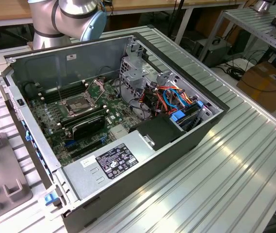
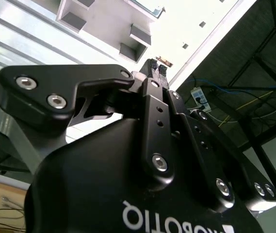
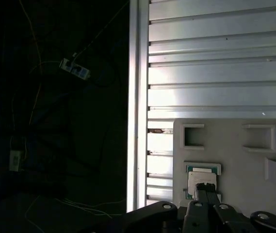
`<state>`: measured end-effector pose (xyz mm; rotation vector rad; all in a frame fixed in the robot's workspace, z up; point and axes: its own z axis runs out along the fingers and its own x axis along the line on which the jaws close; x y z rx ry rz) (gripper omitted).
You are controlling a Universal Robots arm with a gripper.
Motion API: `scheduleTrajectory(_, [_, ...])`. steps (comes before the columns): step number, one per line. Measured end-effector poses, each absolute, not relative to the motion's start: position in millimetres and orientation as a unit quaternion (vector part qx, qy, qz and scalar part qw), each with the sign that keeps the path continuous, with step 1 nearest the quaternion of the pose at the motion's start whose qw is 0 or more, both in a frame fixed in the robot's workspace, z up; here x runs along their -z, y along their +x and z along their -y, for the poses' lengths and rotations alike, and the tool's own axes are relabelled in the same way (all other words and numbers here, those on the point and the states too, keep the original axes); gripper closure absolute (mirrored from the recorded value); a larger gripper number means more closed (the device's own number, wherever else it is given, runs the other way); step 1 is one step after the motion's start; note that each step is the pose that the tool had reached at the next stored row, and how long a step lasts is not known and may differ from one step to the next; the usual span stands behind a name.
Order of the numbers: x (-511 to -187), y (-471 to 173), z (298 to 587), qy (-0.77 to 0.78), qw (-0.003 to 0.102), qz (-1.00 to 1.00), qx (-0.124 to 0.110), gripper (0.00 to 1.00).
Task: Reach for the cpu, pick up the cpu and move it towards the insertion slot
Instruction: 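Pick up the cpu and move it towards the insertion slot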
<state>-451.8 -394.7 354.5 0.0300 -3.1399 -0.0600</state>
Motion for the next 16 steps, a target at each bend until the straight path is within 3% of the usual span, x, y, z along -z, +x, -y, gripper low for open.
scheduleTrajectory(7, [-354.5,-451.9,394.7,0.01,0.0,1.0,0.019,0.89])
scheduleTrajectory(10, [-354.4,-452.0,394.7,0.01,0.0,1.0,0.019,0.58])
scheduleTrajectory(12, [-354.5,-452.0,394.7,0.01,0.0,1.0,0.019,0.46])
scheduleTrajectory(13, [-354.5,-452.0,394.7,0.01,0.001,1.0,0.019,0.46])
scheduleTrajectory(14, [-353.4,-452.2,394.9,0.01,0.0,1.0,0.019,0.34])
scheduleTrajectory(16, [-350.2,-452.5,395.4,0.01,0.001,1.0,0.019,0.34])
